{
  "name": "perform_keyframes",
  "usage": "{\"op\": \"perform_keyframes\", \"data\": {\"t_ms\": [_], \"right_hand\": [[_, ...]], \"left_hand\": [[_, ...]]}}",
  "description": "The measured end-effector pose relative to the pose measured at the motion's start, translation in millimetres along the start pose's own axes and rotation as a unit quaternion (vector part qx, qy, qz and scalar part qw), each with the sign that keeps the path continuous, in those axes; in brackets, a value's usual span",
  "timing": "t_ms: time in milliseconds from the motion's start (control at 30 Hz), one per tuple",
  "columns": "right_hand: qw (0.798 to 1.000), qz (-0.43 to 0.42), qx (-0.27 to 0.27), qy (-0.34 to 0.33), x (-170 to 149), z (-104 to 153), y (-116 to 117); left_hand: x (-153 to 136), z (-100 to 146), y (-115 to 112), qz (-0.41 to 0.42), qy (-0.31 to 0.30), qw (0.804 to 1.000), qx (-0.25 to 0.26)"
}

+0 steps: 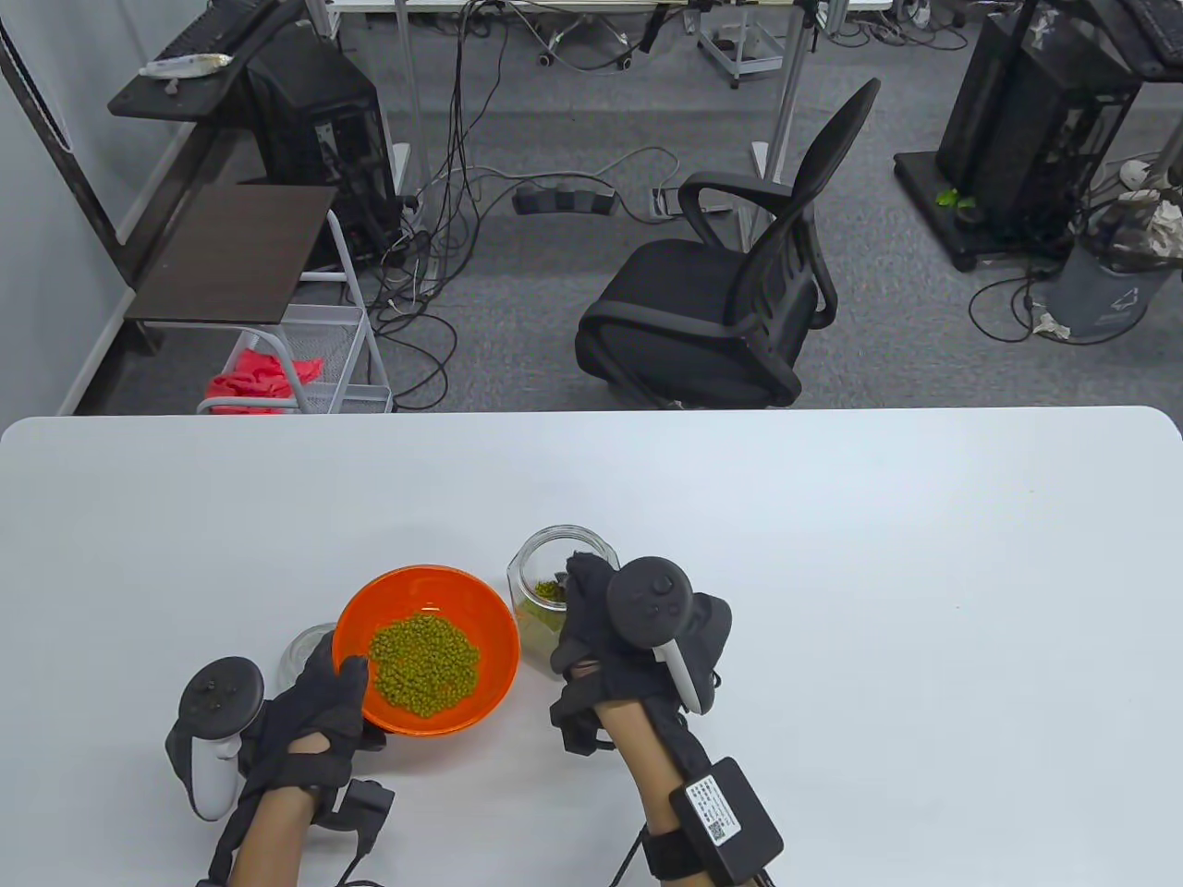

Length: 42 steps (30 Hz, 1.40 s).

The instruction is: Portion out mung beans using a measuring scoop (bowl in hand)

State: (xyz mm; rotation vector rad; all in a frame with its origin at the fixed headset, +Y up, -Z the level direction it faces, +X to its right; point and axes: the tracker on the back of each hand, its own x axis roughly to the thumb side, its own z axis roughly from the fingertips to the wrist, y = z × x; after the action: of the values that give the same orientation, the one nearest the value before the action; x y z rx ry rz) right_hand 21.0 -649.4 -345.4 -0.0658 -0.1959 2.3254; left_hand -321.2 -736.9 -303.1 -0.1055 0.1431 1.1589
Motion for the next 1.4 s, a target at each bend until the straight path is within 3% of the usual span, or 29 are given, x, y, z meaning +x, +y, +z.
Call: {"op": "perform_keyframes", "data": {"t_ms": [200,667,1400], "right_hand": [[0.997,-0.071,0.029,0.024,-8,-5,2],[0.970,-0.231,0.013,0.077,-37,-3,-9],[0.947,-0.308,-0.027,0.088,-59,9,-20]], "left_hand": [[0,0,0,0.000,0.001,1.000,0.000],[0,0,0,0.000,0.001,1.000,0.000],[1,1,-1,-0.003,0.002,1.000,0.001]]}}
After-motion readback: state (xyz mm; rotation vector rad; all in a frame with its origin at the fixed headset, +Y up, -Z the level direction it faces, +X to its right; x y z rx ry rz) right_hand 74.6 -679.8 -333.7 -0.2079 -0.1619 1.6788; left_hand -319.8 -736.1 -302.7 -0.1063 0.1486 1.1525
